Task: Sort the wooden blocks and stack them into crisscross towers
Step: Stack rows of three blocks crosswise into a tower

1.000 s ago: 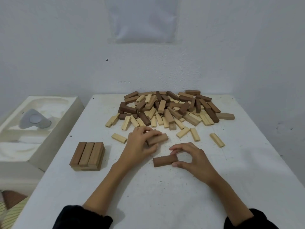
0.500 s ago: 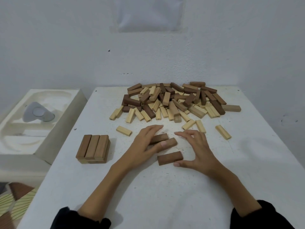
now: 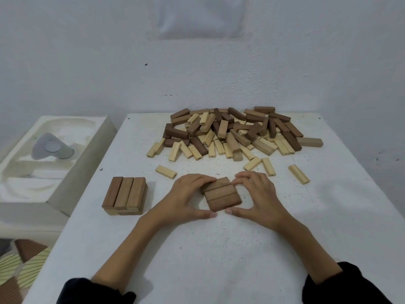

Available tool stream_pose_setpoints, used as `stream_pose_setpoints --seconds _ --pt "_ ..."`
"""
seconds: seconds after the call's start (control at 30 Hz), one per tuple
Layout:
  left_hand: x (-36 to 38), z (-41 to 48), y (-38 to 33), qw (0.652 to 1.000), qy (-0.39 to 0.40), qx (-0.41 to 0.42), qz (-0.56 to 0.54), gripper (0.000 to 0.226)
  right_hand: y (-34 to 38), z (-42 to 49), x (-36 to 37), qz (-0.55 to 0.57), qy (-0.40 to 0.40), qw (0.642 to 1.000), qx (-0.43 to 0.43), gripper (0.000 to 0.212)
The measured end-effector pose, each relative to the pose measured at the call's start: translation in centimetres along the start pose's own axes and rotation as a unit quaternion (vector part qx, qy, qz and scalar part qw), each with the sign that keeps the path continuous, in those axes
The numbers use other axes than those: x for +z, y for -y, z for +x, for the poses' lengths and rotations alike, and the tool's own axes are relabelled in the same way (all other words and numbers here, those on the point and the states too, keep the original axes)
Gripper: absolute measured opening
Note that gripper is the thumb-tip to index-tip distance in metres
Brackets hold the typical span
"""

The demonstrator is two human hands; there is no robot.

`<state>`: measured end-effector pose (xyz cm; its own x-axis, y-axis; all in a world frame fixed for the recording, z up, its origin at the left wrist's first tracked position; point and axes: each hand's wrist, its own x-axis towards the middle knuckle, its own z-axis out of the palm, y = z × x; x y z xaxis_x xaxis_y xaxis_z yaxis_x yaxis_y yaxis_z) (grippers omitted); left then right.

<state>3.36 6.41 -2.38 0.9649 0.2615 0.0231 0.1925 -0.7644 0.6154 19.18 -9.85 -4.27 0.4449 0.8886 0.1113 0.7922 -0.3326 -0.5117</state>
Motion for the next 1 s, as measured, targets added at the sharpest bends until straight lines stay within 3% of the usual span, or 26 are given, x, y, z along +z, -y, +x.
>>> stream_pose_setpoints --seconds 0.13,0.27,0.33,0.4,0.5,0.6,0.67,0.9,1.0 --pt "-0.1 0.6 0.6 0.999 0.012 0.022 -0.022 0.070 -0.1 -0.4 -0.1 0.007 0.001 1.000 -0.003 0.083" --pt "-0.1 0.7 1.0 0.998 0.036 0.043 -0.034 0.076 0.0 -1.0 0.0 0.007 -0.006 1.000 -0.002 0.102" --pt "0.2 0.3 0.8 0.997 0.050 0.021 -0.051 0.085 0.5 -1.6 0.3 0.015 -0.006 1.000 0.004 0.105" --pt "0.6 -0.4 -0.2 0.994 0.021 -0.023 -0.103 0.085 1.6 -2.2 0.7 0.099 -0.027 0.994 0.039 0.097" --pt "1.2 -1.1 -3.2 0.948 -0.137 -0.115 -0.263 0.062 3.8 -2.7 1.0 0.296 -0.088 0.942 0.130 0.065" --pt "3.1 -1.1 -5.2 0.865 -0.227 -0.184 -0.409 0.056 5.3 -2.7 1.4 0.441 -0.136 0.867 0.185 0.061" --pt "4.4 -1.1 -6.2 0.837 -0.253 -0.204 -0.441 0.050 6.0 -2.5 1.6 0.492 -0.149 0.835 0.197 0.059" --pt "5.4 -0.8 -6.1 0.825 -0.217 -0.219 -0.473 0.063 6.6 -2.2 2.3 0.545 -0.132 0.802 0.207 0.048" --pt "5.5 -1.0 -6.6 0.836 -0.215 -0.221 -0.454 0.067 7.6 -2.2 2.4 0.547 -0.118 0.802 0.209 0.058"
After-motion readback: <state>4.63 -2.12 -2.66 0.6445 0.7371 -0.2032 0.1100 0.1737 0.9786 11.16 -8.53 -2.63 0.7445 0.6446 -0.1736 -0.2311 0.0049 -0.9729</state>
